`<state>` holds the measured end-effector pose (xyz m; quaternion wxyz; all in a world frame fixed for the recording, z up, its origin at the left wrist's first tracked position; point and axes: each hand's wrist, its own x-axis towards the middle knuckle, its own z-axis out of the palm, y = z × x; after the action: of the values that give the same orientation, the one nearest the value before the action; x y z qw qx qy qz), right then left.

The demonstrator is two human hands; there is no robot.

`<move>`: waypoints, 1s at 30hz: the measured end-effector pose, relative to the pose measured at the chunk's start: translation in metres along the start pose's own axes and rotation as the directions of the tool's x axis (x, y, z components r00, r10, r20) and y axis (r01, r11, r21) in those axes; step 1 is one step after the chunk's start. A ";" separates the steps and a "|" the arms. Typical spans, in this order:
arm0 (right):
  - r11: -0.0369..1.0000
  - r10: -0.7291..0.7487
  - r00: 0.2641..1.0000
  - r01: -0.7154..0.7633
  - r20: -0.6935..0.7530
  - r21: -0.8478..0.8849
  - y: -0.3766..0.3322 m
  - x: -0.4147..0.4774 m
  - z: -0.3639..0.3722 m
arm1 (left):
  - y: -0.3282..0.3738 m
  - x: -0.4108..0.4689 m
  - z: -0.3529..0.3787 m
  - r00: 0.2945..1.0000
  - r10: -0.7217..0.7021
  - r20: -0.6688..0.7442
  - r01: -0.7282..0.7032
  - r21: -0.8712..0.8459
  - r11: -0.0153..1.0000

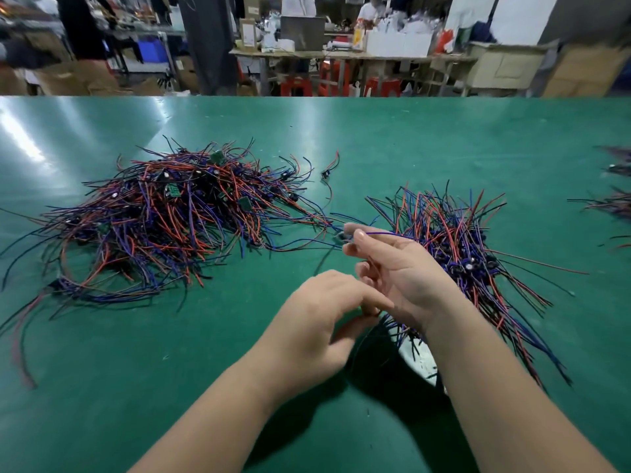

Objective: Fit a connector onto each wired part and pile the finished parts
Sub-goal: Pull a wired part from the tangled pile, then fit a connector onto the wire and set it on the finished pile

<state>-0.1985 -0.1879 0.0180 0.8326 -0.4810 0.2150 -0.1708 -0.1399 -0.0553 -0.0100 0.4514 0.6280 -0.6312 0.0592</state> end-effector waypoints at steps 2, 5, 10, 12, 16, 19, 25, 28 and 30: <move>0.998 -0.054 0.998 0.054 -0.014 0.011 -0.001 0.000 -0.002 | 0.001 -0.001 0.001 1.000 -0.023 0.021 0.023 -0.015 1.000; 0.983 -0.175 0.984 0.173 0.042 0.059 -0.004 -0.001 -0.005 | 0.001 -0.003 0.000 0.969 -0.243 0.035 0.245 -0.204 0.948; 0.957 -0.288 0.930 0.289 0.229 0.027 -0.005 -0.006 -0.008 | -0.004 0.004 -0.008 0.797 -0.602 0.050 0.456 -0.704 0.544; 0.923 -0.320 0.896 0.368 0.309 -0.113 -0.002 -0.009 -0.007 | -0.006 0.009 -0.014 0.726 -0.684 0.074 0.417 -0.838 0.352; 0.762 -0.282 0.848 0.482 0.449 -0.433 0.010 -0.008 0.001 | -0.009 0.011 -0.020 0.656 -0.752 0.068 0.444 -0.841 0.311; 0.638 -0.202 0.858 0.482 0.473 -0.601 0.013 -0.009 0.002 | -0.014 0.009 -0.022 0.596 -0.800 0.077 0.521 -0.794 0.312; 0.919 -0.149 0.976 0.197 0.161 -0.342 0.008 -0.004 0.000 | -0.014 0.011 -0.029 0.587 -0.799 0.131 0.489 -0.844 0.221; 0.927 -0.119 0.982 0.162 0.146 -0.337 0.010 -0.004 0.002 | -0.009 0.010 -0.027 0.640 -0.747 0.179 0.516 -0.820 0.246; 0.945 -0.095 0.977 0.150 0.193 -0.292 0.011 -0.005 0.004 | -0.008 0.010 -0.025 0.651 -0.732 0.200 0.533 -0.807 0.253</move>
<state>-0.1996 -0.1773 0.0114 0.7518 -0.6295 0.1337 -0.1437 -0.1187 -0.0482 0.0074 0.7345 0.5335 -0.2196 -0.3572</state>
